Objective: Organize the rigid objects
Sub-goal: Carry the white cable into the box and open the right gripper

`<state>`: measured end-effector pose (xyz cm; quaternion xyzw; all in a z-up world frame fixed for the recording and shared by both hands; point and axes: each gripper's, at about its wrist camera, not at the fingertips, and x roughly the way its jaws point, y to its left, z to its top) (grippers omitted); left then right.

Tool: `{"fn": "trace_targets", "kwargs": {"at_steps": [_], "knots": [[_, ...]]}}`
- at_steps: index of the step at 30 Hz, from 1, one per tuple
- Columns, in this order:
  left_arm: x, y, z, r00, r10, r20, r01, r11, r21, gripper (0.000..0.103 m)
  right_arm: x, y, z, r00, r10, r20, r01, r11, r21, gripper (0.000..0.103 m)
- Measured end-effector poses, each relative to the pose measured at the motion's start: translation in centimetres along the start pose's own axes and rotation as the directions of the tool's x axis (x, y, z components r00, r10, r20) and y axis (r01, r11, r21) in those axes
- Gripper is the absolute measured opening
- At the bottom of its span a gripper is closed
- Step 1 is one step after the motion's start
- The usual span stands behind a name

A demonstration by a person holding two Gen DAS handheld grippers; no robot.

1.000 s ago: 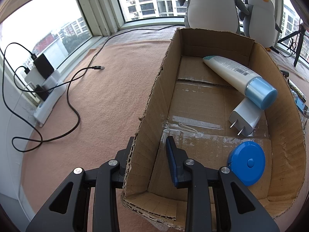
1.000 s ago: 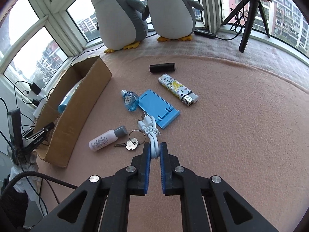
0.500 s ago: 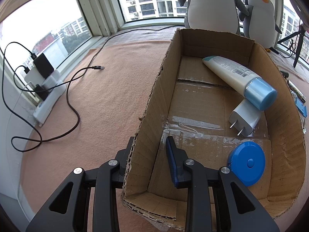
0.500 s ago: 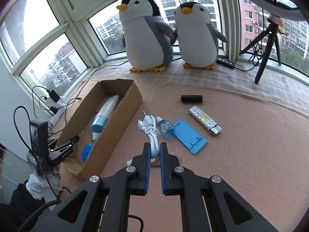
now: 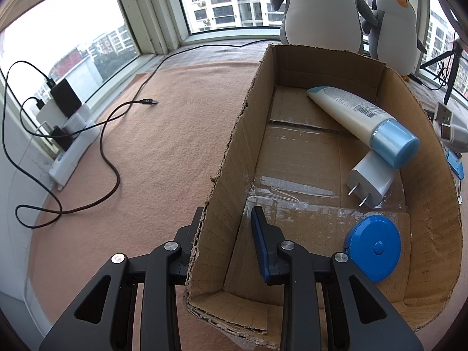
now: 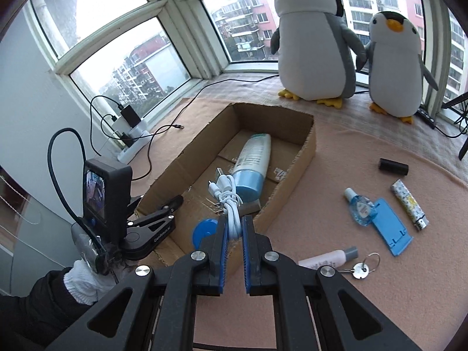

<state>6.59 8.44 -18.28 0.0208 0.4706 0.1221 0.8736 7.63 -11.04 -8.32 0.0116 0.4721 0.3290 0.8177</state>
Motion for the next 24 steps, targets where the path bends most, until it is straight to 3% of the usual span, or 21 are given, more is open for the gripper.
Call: {"fn": "trace_targets", "kwargs": {"at_steps": [18,21,24], "knots": [[0.0,0.0,0.0,1.0,-0.002,0.001,0.002,1.0,-0.003,0.028,2.3,3.1,0.3,0.999,0.037,-0.026,-0.038,0.997,-0.068,0.011],[0.0,0.0,0.0,1.0,-0.002,0.002,0.002,1.0,-0.004,0.028,1.9,3.3,0.3,1.0,0.03,-0.008,-0.031,0.996,-0.082,0.047],[0.1,0.0,0.0,1.0,-0.002,0.002,0.002,1.0,-0.004,0.028,1.3,3.3,0.4,1.0,0.017,0.011,-0.016,0.996,-0.089,0.051]]}}
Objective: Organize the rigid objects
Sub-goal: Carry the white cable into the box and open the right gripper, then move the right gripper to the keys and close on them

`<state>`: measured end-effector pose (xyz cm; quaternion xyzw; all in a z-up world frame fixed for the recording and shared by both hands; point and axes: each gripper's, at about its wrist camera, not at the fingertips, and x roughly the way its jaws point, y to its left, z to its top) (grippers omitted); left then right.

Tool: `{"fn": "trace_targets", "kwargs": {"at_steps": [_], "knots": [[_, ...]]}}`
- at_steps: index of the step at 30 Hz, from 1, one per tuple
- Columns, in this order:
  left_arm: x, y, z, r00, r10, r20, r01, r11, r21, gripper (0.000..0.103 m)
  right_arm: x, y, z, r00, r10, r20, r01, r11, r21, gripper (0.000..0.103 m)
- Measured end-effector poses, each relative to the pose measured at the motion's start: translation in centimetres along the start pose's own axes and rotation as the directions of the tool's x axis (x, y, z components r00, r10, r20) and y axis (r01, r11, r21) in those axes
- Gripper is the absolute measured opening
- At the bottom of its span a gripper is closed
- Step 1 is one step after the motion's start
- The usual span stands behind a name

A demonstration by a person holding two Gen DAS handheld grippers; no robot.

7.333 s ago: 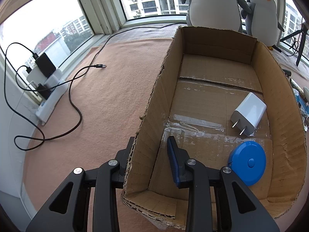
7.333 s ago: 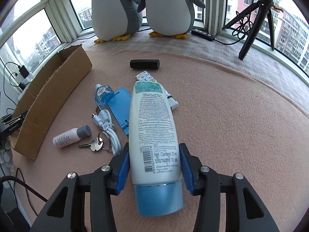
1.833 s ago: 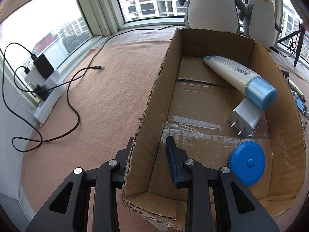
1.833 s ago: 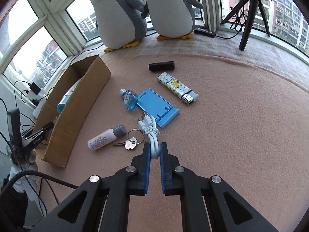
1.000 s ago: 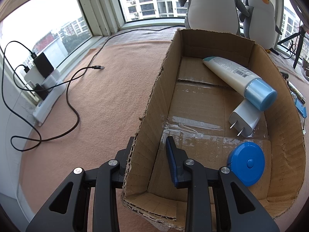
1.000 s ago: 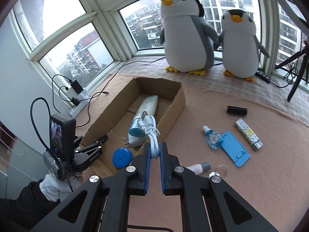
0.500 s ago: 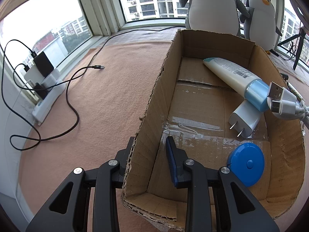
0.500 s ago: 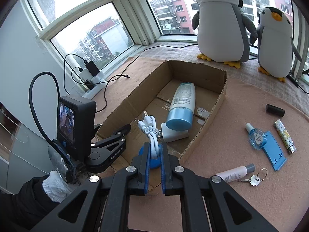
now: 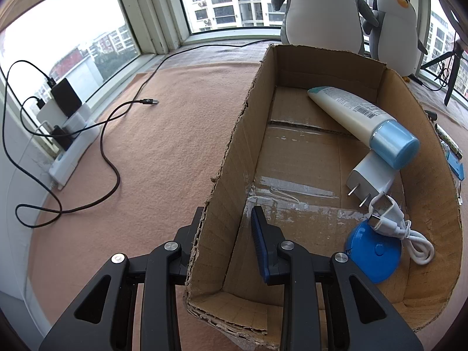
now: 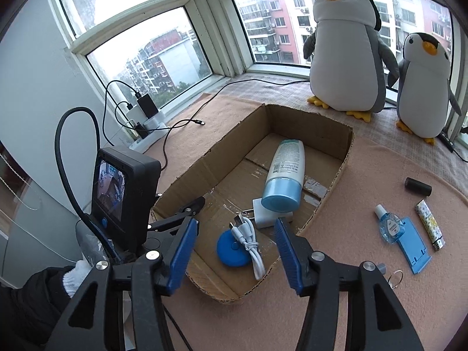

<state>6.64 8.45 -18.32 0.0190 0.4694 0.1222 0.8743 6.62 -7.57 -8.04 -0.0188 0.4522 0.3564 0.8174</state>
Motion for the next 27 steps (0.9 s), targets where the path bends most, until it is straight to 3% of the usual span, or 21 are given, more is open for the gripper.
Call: {"fn": "trace_targets", "kwargs": {"at_steps": [11,19,27], "knots": [[0.0,0.0,0.0,1.0,0.0,0.0,0.0,1.0,0.001,0.028,-2.3,-4.0,-1.3,0.998,-0.069,0.006,0.068,0.996,0.059,0.054],[0.0,0.0,0.0,1.0,0.0,0.0,0.0,1.0,0.001,0.028,-5.1,-8.6,-3.7,0.983,-0.183,0.017,0.181,0.981,0.075,0.054],[0.0,0.0,0.0,1.0,0.0,0.0,0.0,1.0,0.001,0.028,-4.9,-12.6,-5.7,0.972,-0.224,-0.074,0.229,0.972,0.061,0.054]]}}
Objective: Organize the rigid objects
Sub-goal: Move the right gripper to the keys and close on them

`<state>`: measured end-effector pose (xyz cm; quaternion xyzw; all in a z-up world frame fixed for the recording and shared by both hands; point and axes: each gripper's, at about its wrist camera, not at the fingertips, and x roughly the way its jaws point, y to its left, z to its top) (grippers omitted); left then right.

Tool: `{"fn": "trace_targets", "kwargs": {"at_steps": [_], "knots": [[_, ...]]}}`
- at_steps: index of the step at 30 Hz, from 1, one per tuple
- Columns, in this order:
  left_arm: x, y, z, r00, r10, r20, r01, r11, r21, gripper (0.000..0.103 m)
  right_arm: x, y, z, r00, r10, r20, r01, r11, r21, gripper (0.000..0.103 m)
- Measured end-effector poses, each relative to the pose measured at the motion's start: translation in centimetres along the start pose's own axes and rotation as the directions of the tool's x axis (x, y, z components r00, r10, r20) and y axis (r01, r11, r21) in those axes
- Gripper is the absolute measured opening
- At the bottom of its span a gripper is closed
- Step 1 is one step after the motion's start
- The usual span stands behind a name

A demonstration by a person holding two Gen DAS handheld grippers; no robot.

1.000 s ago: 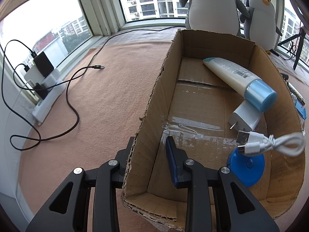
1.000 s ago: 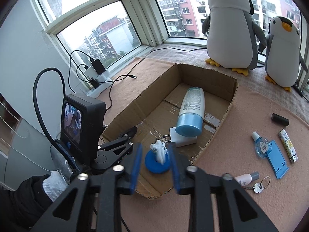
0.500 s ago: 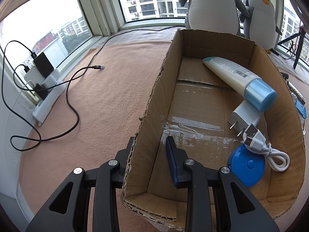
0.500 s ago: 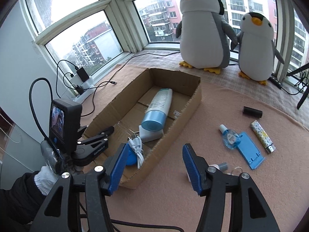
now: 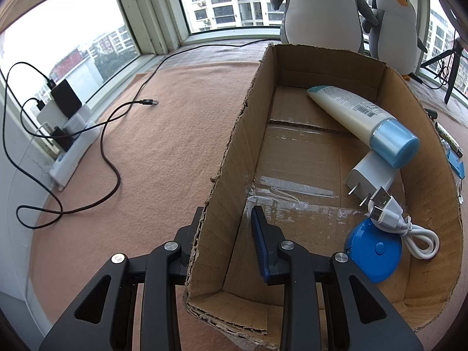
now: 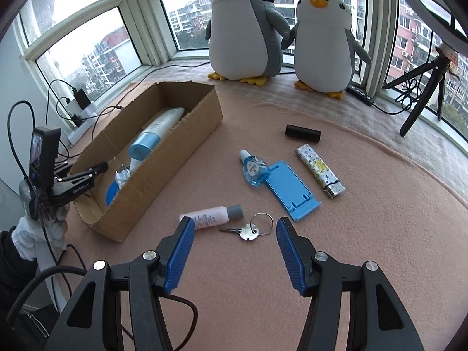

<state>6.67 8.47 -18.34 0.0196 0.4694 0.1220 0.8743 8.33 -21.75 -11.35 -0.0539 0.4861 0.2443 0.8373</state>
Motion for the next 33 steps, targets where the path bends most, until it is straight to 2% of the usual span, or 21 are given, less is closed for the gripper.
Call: {"fn": "trace_targets", "kwargs": {"at_steps": [4,11,25,33], "knots": [[0.0,0.0,0.0,1.0,0.0,0.0,0.0,1.0,0.0,0.028,1.5,-1.3,-0.7,0.998,-0.028,-0.052,0.027,1.0,-0.015,0.054],[0.0,0.0,0.0,1.0,0.0,0.0,0.0,1.0,0.0,0.028,3.5,-1.7,-1.2,0.995,-0.015,-0.103,0.012,0.999,-0.032,0.054],[0.0,0.0,0.0,1.0,0.0,0.0,0.0,1.0,0.0,0.028,6.5,-1.8,-0.4,0.994,-0.046,-0.101,0.043,0.999,-0.03,0.054],[0.0,-0.1,0.0,1.0,0.0,0.0,0.0,1.0,0.0,0.028,6.7,-1.4,0.0,0.994,-0.043,-0.098,0.038,0.998,-0.047,0.031]]}}
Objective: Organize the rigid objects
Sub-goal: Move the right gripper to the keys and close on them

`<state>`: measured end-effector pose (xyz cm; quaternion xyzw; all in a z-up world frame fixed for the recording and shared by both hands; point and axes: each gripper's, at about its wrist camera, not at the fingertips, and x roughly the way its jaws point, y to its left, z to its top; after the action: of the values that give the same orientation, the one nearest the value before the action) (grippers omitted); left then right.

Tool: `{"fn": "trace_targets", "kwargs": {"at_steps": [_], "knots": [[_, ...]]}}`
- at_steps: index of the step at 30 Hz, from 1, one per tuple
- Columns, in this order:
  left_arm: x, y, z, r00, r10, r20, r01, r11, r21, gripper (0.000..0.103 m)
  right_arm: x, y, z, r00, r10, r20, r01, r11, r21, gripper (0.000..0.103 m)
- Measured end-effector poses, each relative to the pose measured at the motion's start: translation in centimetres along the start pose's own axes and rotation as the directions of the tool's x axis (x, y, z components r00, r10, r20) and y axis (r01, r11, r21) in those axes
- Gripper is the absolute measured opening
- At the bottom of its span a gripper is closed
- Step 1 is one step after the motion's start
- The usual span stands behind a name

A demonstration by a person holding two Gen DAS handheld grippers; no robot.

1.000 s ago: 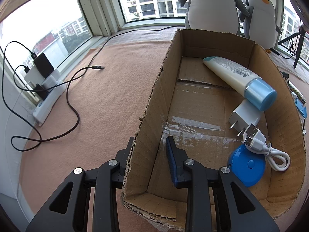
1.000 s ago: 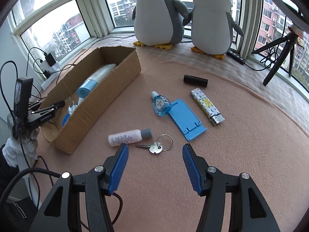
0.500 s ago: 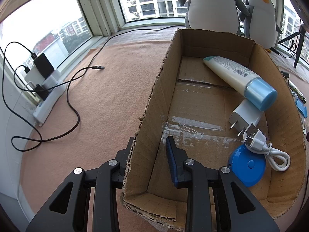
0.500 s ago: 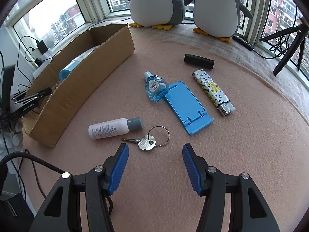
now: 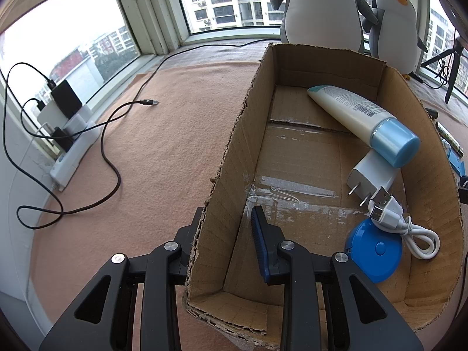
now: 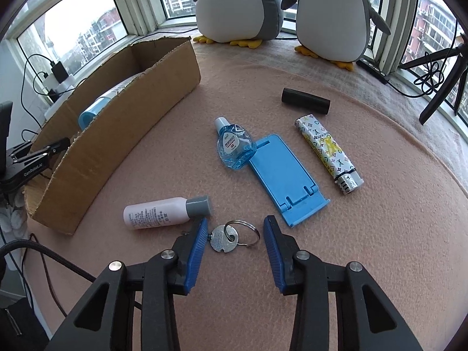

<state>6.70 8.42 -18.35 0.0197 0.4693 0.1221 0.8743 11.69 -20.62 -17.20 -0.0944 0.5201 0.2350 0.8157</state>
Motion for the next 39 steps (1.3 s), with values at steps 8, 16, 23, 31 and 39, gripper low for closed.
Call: {"fn": "trace_targets", "kwargs": {"at_steps": [8,16,23,31,39], "knots": [[0.0,0.0,0.0,1.0,0.0,0.0,0.0,1.0,0.001,0.028,-0.1,0.4,-0.3,1.0,0.019,0.008,-0.019,1.0,0.003,0.02],[0.0,0.0,0.0,1.0,0.001,0.0,-0.001,1.0,0.002,0.028,-0.6,-0.8,-0.7,0.999,0.041,0.002,-0.041,0.999,0.02,0.021],[0.0,0.0,0.0,1.0,0.001,0.0,-0.001,1.0,0.002,0.028,-0.8,-1.5,-1.1,0.999,0.051,0.005,-0.051,0.998,0.026,0.014],[0.0,0.0,0.0,1.0,0.001,0.0,-0.001,1.0,0.002,0.028,-1.2,-0.9,-1.1,0.999,0.04,0.011,-0.04,0.999,0.01,0.002],[0.1,0.0,0.0,1.0,0.0,0.002,0.0,1.0,0.0,0.028,-4.6,0.6,0.3,0.996,0.021,0.086,-0.018,0.999,-0.04,0.002]]}}
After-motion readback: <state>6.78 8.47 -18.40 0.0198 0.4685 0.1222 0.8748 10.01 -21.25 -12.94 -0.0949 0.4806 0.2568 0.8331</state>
